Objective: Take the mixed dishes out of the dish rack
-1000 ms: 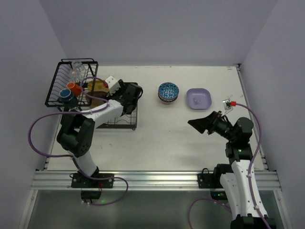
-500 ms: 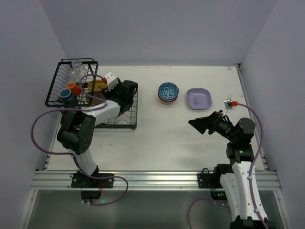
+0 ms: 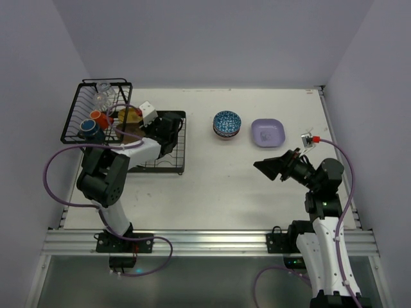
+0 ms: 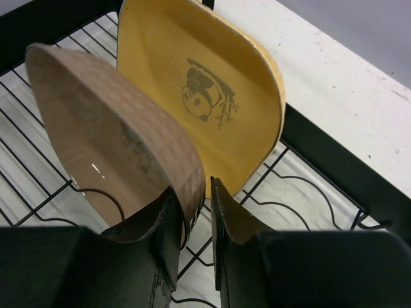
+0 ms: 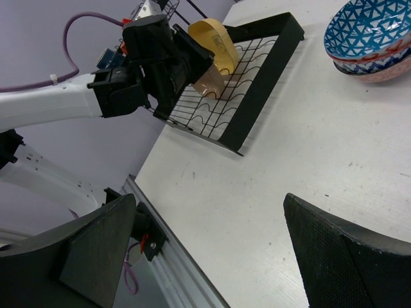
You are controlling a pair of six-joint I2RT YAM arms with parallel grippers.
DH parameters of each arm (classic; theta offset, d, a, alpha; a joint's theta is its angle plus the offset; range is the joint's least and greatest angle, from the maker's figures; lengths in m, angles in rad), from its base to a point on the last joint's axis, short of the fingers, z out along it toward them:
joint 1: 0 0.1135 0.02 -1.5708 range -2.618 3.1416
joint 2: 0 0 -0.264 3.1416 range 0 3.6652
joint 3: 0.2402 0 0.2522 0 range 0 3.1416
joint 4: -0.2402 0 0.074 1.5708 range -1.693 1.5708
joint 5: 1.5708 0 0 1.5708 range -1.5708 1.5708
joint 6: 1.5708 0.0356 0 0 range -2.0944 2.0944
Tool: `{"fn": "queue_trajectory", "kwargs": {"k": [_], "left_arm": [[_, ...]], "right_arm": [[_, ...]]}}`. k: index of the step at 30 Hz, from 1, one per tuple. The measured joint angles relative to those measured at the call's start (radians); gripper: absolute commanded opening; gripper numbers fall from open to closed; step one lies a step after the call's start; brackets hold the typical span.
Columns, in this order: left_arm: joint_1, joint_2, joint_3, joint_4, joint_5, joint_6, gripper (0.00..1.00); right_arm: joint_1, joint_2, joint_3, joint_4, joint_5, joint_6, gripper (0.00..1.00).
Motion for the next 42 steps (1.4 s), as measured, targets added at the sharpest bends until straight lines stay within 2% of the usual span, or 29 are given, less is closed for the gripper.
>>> {"fn": "queue_trajectory", "kwargs": {"k": [5, 8, 16, 21, 37, 42], "left_arm": [[0.000, -0.004, -0.021, 0.006, 0.003, -0.024, 0.12], [0.000, -0.013, -0.029, 0.018, 0.008, -0.034, 0.00], [0.002, -0.050, -0.053, 0.033, 0.018, -0.045, 0.00], [0.002, -0.089, -0.107, 0.120, 0.039, -0.011, 0.00], [-0.008, -0.182, -0.230, 0.619, 0.098, 0.346, 0.00], [-0.063, -0.190, -0.247, 0.684, 0.091, 0.417, 0.00]], "right_arm": [[0.000, 0.000, 0.000, 0.000, 0.000, -0.002, 0.99], [0.000, 0.000, 0.000, -0.001, 0.000, -0.002, 0.99], [0.000, -0.001, 0.000, -0.019, 0.000, -0.005, 0.99], [0.000, -0.002, 0.000, -0.030, 0.000, -0.008, 0.99], [0.000, -0.014, 0.000, -0.042, 0.000, -0.013, 0.99], [0.000, -0.012, 0.000, -0.040, 0.000, -0.012, 0.99]]}}
